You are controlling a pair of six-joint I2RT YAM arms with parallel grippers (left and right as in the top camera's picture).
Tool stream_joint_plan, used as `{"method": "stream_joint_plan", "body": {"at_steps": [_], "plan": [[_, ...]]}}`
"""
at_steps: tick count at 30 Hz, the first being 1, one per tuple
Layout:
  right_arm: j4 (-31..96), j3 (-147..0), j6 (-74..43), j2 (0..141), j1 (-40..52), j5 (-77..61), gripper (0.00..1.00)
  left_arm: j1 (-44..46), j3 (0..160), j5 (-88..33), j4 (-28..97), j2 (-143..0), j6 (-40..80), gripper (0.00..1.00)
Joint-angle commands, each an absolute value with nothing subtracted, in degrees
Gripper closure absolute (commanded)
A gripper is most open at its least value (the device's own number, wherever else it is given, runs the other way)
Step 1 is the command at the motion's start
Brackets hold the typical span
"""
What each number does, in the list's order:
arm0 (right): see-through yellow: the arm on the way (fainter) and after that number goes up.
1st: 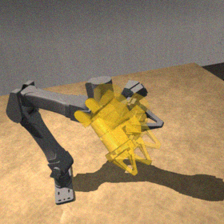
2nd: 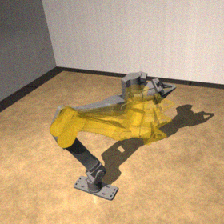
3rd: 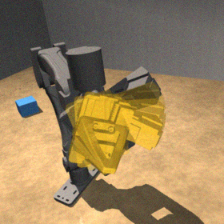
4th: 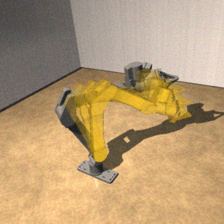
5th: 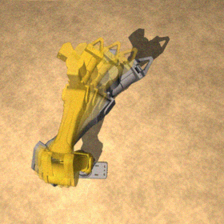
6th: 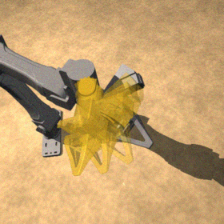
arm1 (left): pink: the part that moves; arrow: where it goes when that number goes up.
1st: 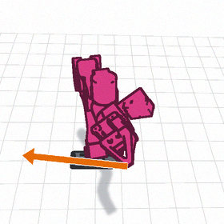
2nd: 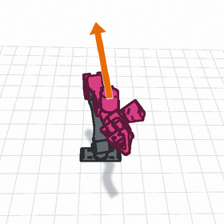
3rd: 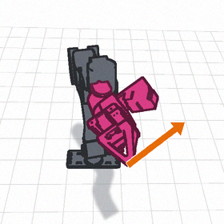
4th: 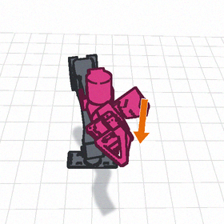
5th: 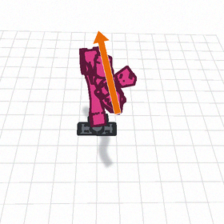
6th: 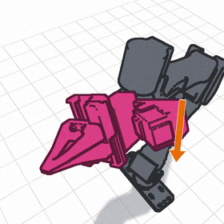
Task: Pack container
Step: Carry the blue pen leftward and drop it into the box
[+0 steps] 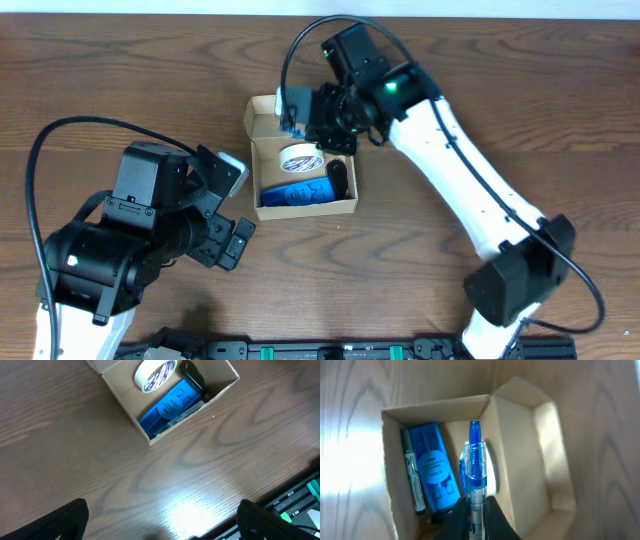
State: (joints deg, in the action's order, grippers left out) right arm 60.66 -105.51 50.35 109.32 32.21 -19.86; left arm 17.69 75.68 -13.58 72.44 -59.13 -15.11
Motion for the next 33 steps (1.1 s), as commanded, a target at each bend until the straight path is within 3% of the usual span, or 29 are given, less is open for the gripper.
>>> {"method": "stream_joint_plan", "body": {"at_steps": [1,25,26,27,28,29,33], "plan": [[61.01,-105.21,55.59,113.03,33.50,-22.96,0.99,17.67,76.66,-13.98,72.69,-59.18,-15.88,0.05],[62.76,-105.21,57.93,122.91,38.37,-24.51,0.99,17.67,76.66,-13.98,72.69,-59.18,-15.88,0.05],[62.76,-105.19,57.93,122.91,38.37,-24.18,0.88,17.67,76.66,-13.98,72.69,-59.18,-15.88,0.05],[62.78,-105.19,57.89,122.91,38.35,-23.81,0.64,17.67,76.66,-13.98,72.69,-59.18,-15.88,0.05],[62.81,-105.21,57.82,122.91,38.35,-23.75,0.53,17.67,76.66,-13.98,72.69,-59.18,-15.88,0.05],[62.81,-105.21,57.45,122.91,38.35,-23.75,0.45,17.67,76.66,-13.98,72.69,-59.18,-15.88,0.04],[62.83,-105.21,57.23,122.89,38.33,-23.75,0.34,17.67,76.66,-13.98,72.69,-59.18,-15.88,0.05]]}}
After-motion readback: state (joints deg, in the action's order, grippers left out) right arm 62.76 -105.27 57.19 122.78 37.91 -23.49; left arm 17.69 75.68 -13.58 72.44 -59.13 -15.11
